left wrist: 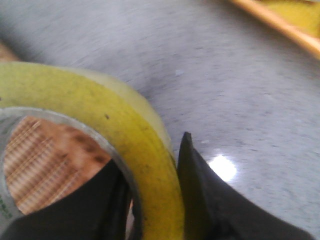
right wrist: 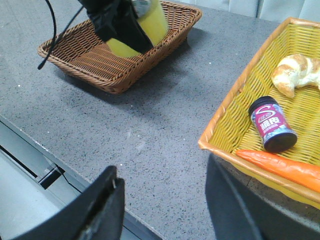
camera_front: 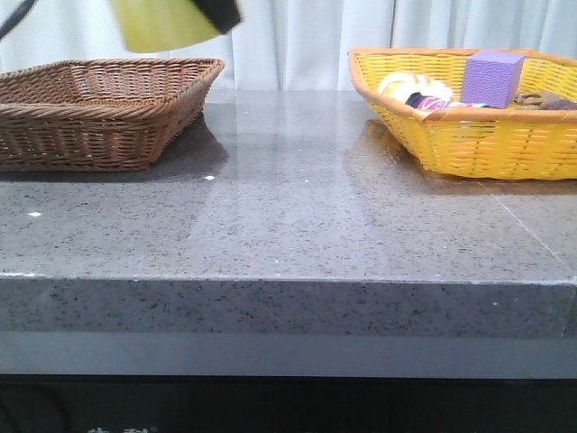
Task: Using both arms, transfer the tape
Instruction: 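Lift the tape roll with the left gripper and place it in the brown basket, then open the left gripper and withdraw it from the brown basket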
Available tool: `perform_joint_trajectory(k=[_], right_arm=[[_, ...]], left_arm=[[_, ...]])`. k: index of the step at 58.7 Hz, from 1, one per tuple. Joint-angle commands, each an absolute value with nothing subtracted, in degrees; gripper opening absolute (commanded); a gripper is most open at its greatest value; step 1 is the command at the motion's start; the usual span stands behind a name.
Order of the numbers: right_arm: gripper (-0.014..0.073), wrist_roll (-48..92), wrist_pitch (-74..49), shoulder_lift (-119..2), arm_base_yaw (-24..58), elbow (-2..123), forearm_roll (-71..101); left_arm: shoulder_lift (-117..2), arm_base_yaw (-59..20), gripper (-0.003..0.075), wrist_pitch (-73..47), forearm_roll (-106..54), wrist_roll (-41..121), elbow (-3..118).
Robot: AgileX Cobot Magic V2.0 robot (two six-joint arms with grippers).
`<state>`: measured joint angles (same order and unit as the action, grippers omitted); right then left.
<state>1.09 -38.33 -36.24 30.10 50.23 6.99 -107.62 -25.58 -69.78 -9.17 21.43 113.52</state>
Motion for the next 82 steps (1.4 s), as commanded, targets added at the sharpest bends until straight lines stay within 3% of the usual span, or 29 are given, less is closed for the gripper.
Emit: perform_joint_trajectory(k=[1, 18, 38, 54, 82], right_arm=[[0.0402, 1.09, -33.97, -36.1, 30.14, 51.59, 7.08], [0.0402, 1.09, -33.91, -36.1, 30.14, 51.59, 7.08], [0.0402, 1.09, -33.91, -36.1, 30.14, 51.59, 7.08], [0.0402, 1.09, -33.91, -36.1, 30.14, 51.59, 7.08], [0.0402, 1.09, -33.91, -36.1, 30.14, 51.59, 7.08]], left_arm=[[-104.41, -22.51, 0.018, -66.97, -9.84, 18.64, 115.56], [-108.2, -16.03, 0.0179, -66.84, -9.45, 18.42, 115.47], [-112.84, -14.04, 0.0183, -64.83, -8.56, 18.42, 115.47], [-113.19, -14.04, 0.0405, -64.54, -8.56, 18.42, 115.47], [-103.01, -15.9, 0.0409, -70.35, -8.06, 12.04, 115.07]])
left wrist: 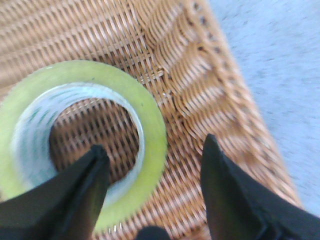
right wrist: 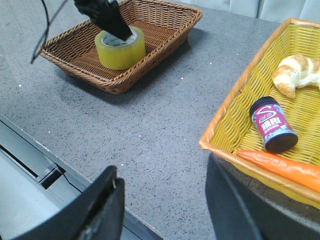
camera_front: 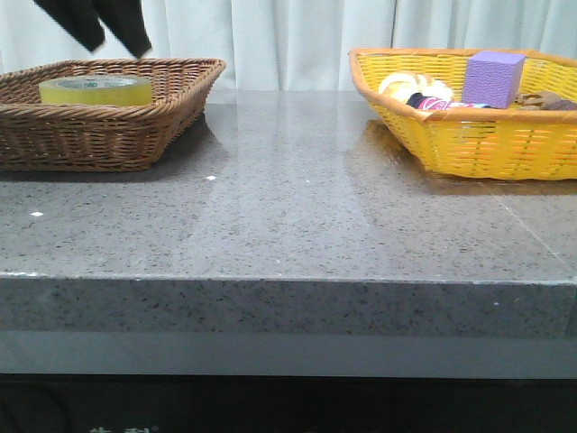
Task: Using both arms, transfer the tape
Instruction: 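Open the left gripper and withdraw it from the brown basket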
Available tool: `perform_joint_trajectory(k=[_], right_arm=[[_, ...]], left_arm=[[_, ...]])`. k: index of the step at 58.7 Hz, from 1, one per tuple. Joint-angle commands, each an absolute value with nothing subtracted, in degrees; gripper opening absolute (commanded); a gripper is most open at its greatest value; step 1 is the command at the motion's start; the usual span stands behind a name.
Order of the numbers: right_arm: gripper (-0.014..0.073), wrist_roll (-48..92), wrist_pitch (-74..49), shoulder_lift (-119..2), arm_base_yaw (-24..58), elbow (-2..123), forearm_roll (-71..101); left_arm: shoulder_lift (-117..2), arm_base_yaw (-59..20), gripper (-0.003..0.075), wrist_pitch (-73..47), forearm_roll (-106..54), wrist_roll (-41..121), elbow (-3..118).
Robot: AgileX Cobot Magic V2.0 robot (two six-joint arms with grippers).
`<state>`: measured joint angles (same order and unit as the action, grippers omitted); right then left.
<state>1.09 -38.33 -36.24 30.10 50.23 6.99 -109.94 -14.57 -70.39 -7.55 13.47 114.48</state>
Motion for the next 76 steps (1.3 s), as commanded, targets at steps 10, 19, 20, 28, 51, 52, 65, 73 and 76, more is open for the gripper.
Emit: perform_joint_trajectory(k=[10, 19, 20, 28, 51, 52, 65, 73, 76], right_arm=[[0.0402, 1.09, -33.91, -36.1, 30.14, 51.59, 7.08], [0.0402, 1.09, -33.91, -36.1, 30.14, 51.59, 7.08], [0.0402, 1.09, -33.91, -36.1, 30.14, 51.59, 7.08], [0.0402, 1.09, -34.16, -36.1, 30.14, 51.59, 7.08], [0.0402, -7.77, -40.57, -36.1, 27.21, 51.59, -2.8], [0.0402, -7.93, -40.79, -36.1, 26.95, 51.59, -3.08], [0.0402, -8.09, -41.65, -36.1, 25.82, 51.59, -3.27], [0.0402, -8.09, -41.59, -36.1, 25.82, 51.59, -3.27], [0.0393, -8.09, -41.59, -36.1, 25.82, 51.59, -3.27]], left_arm=[[-93.3, -19.03, 0.0409, -67.33, -7.78, 11.39, 105.11], [-83.18, -21.17, 0.0409, -61.97, -6.8, 11.39, 92.88], [-81.69, -21.32, 0.0409, -61.2, -6.8, 11.24, 91.19], [-71.76, -21.54, 0.0409, -55.94, -6.8, 10.85, 79.5], [-47.82, -21.54, 0.0409, -45.24, -5.16, 7.05, 56.99], [-47.19, -21.54, 0.0409, -44.97, -4.96, 6.39, 56.41], [-41.75, -21.54, 0.0405, -43.27, -3.86, 1.91, 53.19], [-41.75, -21.54, 0.0362, -41.69, -3.86, 1.91, 53.19], [-41.75, -21.54, 0.0326, -41.49, -3.86, 1.91, 53.19]])
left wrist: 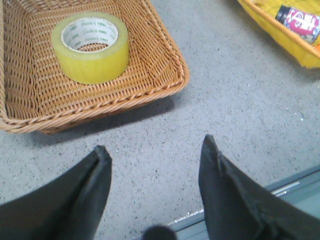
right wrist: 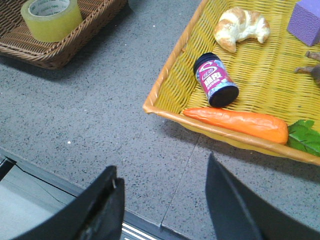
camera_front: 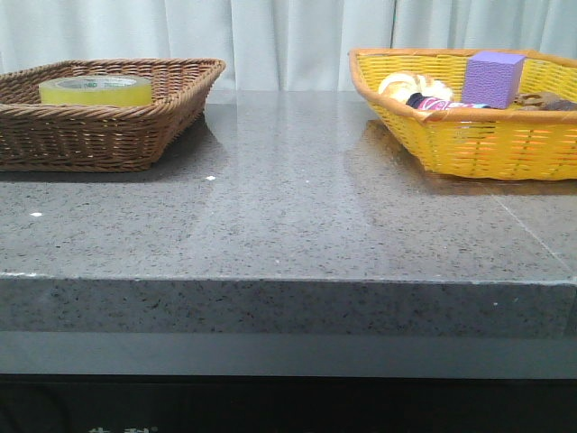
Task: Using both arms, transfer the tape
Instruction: 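Open the left gripper and withdraw it from the brown basket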
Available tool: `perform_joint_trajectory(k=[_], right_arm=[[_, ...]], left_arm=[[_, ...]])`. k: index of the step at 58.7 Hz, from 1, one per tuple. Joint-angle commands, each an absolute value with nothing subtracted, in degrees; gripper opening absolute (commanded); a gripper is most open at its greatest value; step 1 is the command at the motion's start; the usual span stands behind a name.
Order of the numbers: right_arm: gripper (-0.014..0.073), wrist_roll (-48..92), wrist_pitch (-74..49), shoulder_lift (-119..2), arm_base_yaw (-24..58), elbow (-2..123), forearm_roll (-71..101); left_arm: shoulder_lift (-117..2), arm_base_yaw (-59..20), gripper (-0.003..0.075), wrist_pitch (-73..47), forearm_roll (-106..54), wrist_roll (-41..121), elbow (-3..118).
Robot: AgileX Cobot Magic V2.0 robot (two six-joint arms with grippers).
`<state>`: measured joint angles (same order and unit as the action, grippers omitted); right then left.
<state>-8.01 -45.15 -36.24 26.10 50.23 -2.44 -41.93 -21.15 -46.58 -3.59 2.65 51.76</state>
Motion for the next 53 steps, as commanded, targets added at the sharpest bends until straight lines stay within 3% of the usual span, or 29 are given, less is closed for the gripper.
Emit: perform_joint_trajectory(k=[1, 18, 21, 53], right_arm=[[0.0381, -8.09, -41.59, -36.1, 25.82, 51.59, -3.27], [-0.0017, -8.09, -41.59, -36.1, 25.82, 51.59, -3.27], [-0.0074, -8.09, -41.59, -36.1, 25.82, 51.59, -3.27], [-0.0069, -8.09, -41.7, -36.1, 25.82, 51.59, -3.32]], left_arm=[[-41.75, -21.54, 0.0307, -41.33, -3.86, 1.91, 53.19], [-41.75, -21.54, -0.0012, -41.08, -3.86, 1.91, 53.19], [-41.75, -21.54, -0.002, -40.72, -3.86, 2.01, 53.19], [-41.75, -21.54, -0.002, -40.6, -3.86, 2.01, 53.19]])
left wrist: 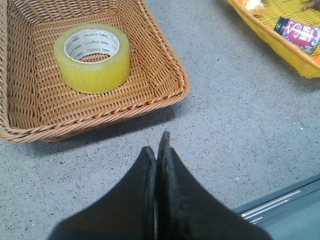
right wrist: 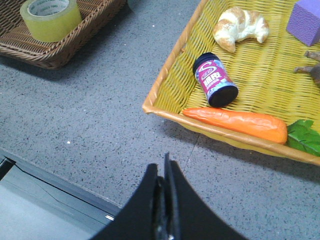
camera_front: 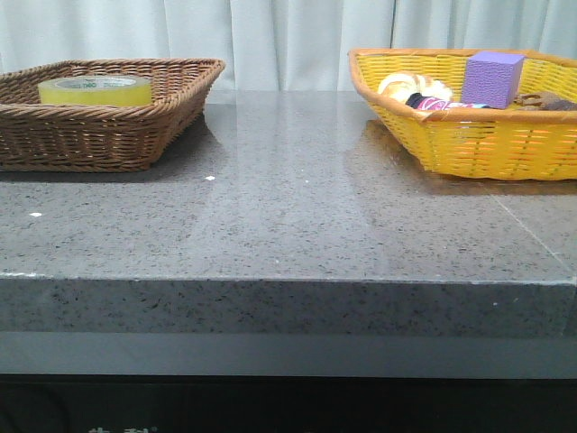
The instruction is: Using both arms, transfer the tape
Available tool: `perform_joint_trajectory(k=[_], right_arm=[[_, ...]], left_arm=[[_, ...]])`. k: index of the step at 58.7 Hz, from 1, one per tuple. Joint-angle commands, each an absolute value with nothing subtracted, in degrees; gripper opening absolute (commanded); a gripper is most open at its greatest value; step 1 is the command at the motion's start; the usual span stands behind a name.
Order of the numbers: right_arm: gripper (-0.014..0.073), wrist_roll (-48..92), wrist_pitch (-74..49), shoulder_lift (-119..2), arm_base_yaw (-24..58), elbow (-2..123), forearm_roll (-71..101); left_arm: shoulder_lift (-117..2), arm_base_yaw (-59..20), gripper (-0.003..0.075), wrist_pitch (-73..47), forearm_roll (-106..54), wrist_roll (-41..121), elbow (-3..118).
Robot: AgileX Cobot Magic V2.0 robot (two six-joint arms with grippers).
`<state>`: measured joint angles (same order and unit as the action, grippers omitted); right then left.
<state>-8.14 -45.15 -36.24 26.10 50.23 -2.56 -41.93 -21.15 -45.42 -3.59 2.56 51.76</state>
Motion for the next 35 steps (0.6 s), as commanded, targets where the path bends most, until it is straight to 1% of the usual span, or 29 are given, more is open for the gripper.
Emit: perform_joint_trajectory(k=[1, 8, 13, 25, 35], right_arm=[[-0.0069, -8.09, -41.7, -36.1, 25.82, 51.59, -3.32], [-0.0069, -8.09, -41.65, -36.1, 25.82, 51.59, -3.32], [-0.0069, -8.09, -41.65, -36.1, 25.82, 51.59, -3.32], [-0.0069, -8.09, -41.65, -36.1, 25.82, 51.59, -3.32], [-0.0069, -8.09, -41.65, -36.1, 25.82, 51.59, -3.32]], left_arm=[[-41.6, -21.7, -0.002, -40.6, -3.86, 2.01, 52.92], [-37.49, -20.1, -0.002, -38.07, -3.38, 2.16, 50.17], [-32.23, -16.74, -0.002, -34.14, -2.51, 2.16, 45.44], [-18.53, -7.95, -0.002, -23.04, -2.51, 2.16, 30.71], [-8.62, -2.26, -0.002, -21.05, -2.93, 2.05, 20.06]])
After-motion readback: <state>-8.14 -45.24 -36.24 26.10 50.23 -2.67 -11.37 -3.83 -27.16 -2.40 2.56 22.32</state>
